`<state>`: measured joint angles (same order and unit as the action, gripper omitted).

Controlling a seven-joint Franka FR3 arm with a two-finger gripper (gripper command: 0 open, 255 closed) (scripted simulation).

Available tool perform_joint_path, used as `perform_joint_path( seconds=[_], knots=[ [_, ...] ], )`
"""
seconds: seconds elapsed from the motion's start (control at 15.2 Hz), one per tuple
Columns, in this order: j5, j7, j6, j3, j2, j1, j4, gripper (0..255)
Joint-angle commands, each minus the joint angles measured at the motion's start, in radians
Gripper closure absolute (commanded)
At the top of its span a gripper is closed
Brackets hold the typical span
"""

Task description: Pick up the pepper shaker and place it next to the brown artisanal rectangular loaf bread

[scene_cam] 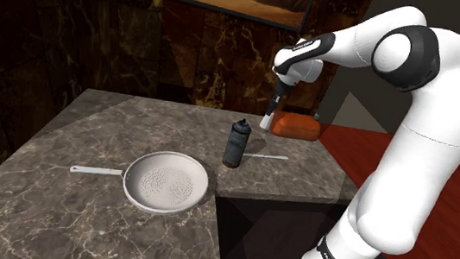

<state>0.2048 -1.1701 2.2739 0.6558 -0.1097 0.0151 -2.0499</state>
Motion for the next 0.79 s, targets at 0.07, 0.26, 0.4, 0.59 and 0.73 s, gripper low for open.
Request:
perform_joint_path(
  seconds=[0.07, 0.26, 0.4, 0.59, 0.73],
  knots=[
    [0.022, -0.017, 0.034, -0.004, -0.02, -0.004, -0.019, 255],
    [0.048, -0.037, 0.068, -0.009, -0.044, -0.009, -0.036, 255],
    [0.06, -0.047, 0.082, -0.012, -0.055, -0.011, -0.043, 255],
    [0.06, -0.047, 0.082, -0.012, -0.055, -0.011, -0.043, 255],
    [0.06, -0.047, 0.082, -0.012, -0.055, -0.011, -0.043, 255]
  ],
)
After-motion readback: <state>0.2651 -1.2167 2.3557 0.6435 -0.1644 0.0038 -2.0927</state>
